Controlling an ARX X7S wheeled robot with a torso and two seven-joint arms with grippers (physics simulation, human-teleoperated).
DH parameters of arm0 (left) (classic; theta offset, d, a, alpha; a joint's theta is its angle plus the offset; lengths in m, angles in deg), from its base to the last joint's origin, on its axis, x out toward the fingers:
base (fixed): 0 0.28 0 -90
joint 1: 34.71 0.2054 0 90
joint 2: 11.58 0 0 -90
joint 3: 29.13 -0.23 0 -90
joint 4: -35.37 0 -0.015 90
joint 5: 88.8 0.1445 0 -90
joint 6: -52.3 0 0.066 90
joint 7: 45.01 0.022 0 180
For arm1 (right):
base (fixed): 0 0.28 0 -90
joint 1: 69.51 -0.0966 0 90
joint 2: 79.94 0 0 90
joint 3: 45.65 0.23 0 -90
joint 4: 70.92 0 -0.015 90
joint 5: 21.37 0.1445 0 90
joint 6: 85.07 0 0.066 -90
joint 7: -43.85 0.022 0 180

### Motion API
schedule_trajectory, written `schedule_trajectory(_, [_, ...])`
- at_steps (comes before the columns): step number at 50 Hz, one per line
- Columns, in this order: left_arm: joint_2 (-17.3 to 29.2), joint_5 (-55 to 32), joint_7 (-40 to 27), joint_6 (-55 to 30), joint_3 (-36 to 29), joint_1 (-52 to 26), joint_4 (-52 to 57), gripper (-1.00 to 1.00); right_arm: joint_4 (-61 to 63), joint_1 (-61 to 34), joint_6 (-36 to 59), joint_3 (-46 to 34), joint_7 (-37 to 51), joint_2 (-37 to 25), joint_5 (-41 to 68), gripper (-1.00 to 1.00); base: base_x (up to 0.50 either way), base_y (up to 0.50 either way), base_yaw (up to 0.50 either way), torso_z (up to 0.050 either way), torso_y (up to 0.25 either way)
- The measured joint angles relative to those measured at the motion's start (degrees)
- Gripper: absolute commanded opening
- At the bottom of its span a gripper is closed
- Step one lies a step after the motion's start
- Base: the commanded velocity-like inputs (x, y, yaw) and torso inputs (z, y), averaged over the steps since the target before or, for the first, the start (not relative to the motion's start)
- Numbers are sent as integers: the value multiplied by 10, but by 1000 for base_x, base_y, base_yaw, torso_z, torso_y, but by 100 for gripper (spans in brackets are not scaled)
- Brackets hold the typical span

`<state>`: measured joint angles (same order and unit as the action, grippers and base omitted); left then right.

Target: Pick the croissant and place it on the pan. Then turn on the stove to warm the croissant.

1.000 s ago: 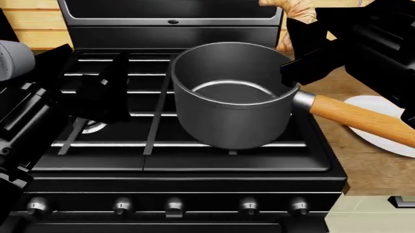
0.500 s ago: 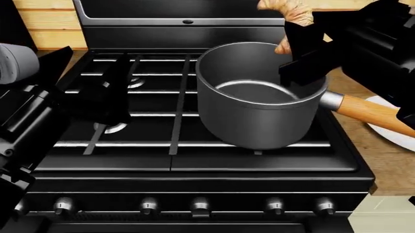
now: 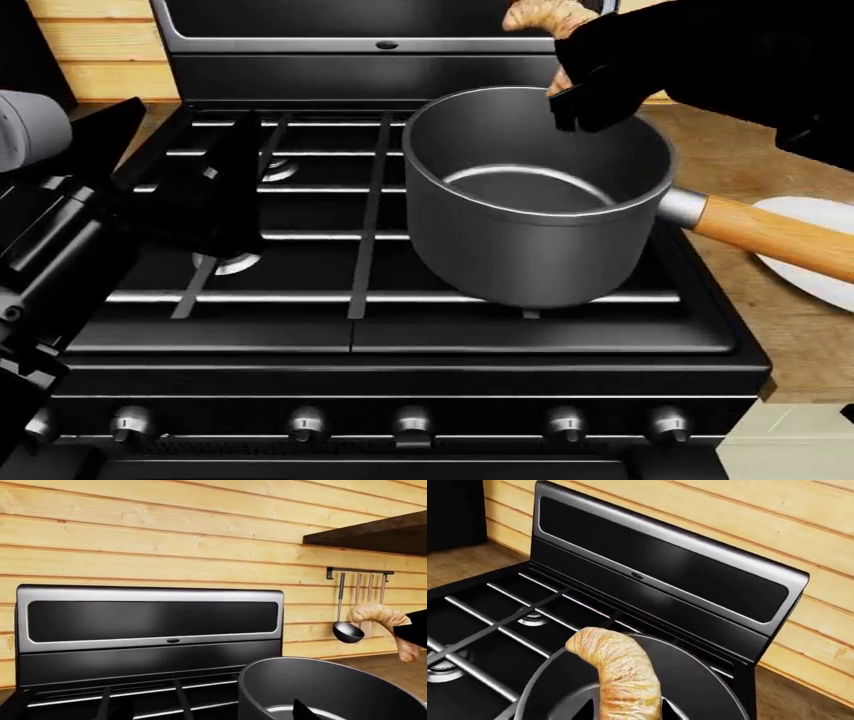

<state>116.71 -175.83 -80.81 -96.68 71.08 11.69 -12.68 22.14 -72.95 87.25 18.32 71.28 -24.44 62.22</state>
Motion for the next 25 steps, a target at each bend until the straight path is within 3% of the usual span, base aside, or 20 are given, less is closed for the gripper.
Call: schedule_trajectory(25, [6, 3, 3, 6, -1, 7, 4, 100, -256, -163, -49, -267, -351, 57, -229, -100, 0, 0, 0, 0, 0])
